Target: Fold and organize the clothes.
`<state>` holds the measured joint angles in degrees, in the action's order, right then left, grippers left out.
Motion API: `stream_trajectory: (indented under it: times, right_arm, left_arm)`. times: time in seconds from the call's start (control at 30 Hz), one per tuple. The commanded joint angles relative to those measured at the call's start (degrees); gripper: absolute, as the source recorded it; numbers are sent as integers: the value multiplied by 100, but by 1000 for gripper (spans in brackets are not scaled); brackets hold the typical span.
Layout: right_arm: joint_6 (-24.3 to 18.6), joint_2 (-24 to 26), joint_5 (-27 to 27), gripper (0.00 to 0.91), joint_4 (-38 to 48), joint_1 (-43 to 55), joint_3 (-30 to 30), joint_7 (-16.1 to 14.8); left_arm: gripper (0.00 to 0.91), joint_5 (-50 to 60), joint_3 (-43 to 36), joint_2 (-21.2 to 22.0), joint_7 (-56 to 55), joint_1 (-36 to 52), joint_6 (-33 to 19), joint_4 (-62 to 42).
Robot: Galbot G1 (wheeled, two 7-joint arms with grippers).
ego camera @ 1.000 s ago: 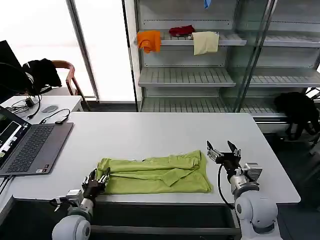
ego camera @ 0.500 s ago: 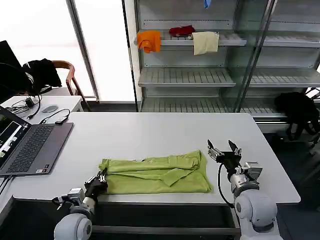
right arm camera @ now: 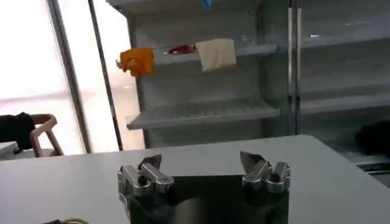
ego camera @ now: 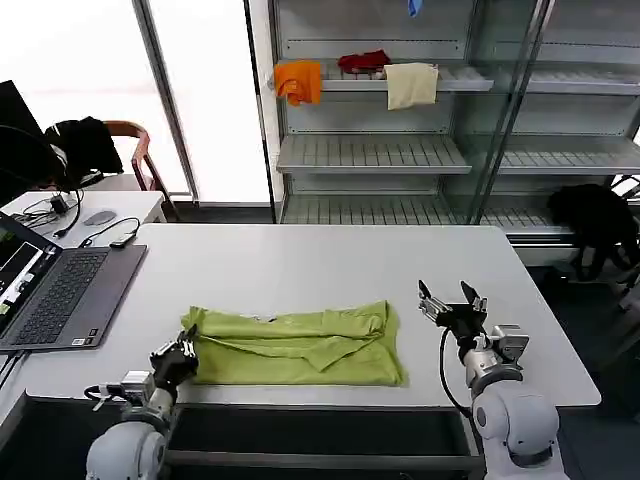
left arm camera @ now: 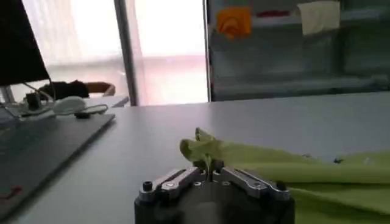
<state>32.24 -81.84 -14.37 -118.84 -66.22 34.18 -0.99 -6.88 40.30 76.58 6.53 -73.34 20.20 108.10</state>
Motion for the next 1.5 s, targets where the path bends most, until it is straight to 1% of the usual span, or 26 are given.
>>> stream_trajectory:
  times: [0.03,0.17,0.3,0.4,0.47,0.57,0.67,0.8,0.9,0.93,1.0,1.13,1.2,1.3,1.5]
  right_arm:
    - [-14,249,-4,907,106,11,-23,5]
    - [-81,582,1,907,303,87,-197,8]
    - [-128,806,26,907,491,159,-365,-1]
    - [-158,853,30,907,550,149,-411,-28]
    - [-172,845,33,907,563,133,-415,-39]
    - [-212,805,49,907,606,87,-423,-67]
    - [-288,759,104,907,634,36,-428,-128]
    - [-380,724,174,907,716,-33,-422,-168]
    - [-412,716,177,907,759,-54,-401,-169]
    - [-412,712,179,907,764,-59,-397,-169]
    - [-475,692,211,907,820,-65,-386,-186]
    - [-650,640,375,907,932,-108,-367,-245]
    - [-691,619,411,907,958,-128,-363,-256]
    - [-705,582,431,907,982,-131,-352,-259]
    - [-871,476,615,907,1078,-128,-379,-356]
  left_arm:
    - [0,614,894,-691,896,410,-37,-47]
    - [0,627,1155,-1200,1228,622,142,-134]
    - [0,642,1329,-1779,1460,835,281,-276]
    - [10,636,1409,-1961,1551,926,402,-234]
    - [10,627,1417,-1984,1570,939,470,-103]
    - [10,531,1310,-1843,1561,920,671,200]
    - [10,360,1053,-1498,1492,845,870,576]
    - [10,369,405,-854,1347,698,1101,1127]
    - [20,411,-201,-552,1162,695,1277,1391]
    - [10,443,-303,-508,1157,692,1282,1447]
    - [20,655,-742,-425,1060,669,1282,1538]
    - [20,878,-1251,-336,875,675,1284,1510]
    - [10,980,-1411,-285,811,708,1283,1401]
    - [20,1078,-1606,-204,750,751,1283,1249]
    - [20,1186,-1899,-29,697,834,1286,906]
